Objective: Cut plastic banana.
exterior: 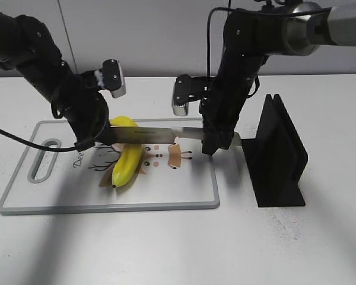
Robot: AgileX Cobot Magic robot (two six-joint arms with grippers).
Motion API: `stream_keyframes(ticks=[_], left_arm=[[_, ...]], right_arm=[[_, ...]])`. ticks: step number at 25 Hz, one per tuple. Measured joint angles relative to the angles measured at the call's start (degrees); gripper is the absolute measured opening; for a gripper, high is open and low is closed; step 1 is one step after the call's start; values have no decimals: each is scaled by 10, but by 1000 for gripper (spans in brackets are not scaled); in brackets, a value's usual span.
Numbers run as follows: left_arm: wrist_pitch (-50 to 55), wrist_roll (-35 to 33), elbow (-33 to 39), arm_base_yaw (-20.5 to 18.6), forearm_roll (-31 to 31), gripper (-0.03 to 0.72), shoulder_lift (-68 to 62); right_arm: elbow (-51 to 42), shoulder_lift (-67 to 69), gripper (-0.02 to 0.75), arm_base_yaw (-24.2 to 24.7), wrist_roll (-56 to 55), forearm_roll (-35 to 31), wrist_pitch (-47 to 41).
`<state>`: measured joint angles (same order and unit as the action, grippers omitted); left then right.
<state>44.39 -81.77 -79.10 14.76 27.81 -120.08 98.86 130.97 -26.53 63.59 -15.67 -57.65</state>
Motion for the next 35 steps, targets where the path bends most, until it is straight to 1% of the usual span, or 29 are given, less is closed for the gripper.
stream_keyframes(ticks=[3,7,11,19,30,32,34,35], left_arm=[[-2,5,1,3,-7,3,13],[6,13,11,4,-21,3,39],[18,18,14,5,-41,3,99],[58,25,14,6,-41,0,192],[68,27,14,6,-41,0,203],[69,30,14,6,-39,16,203],[68,34,14,6,-35,72,203],[65,37,14,4,-34,116,204]], right_arm=[[1,-5,171,-9,-20,20,1],[-6,-27,171,-13,-41,21,4],[-10,-74,173,-16,-50,22,2],[-10,-150,176,-20,-51,20,-19],[-9,-155,178,-20,-51,16,-26],[-9,-155,178,-20,-51,16,-28],[-10,-155,178,-20,-51,16,-33],[-10,-155,174,-20,-52,16,-36]])
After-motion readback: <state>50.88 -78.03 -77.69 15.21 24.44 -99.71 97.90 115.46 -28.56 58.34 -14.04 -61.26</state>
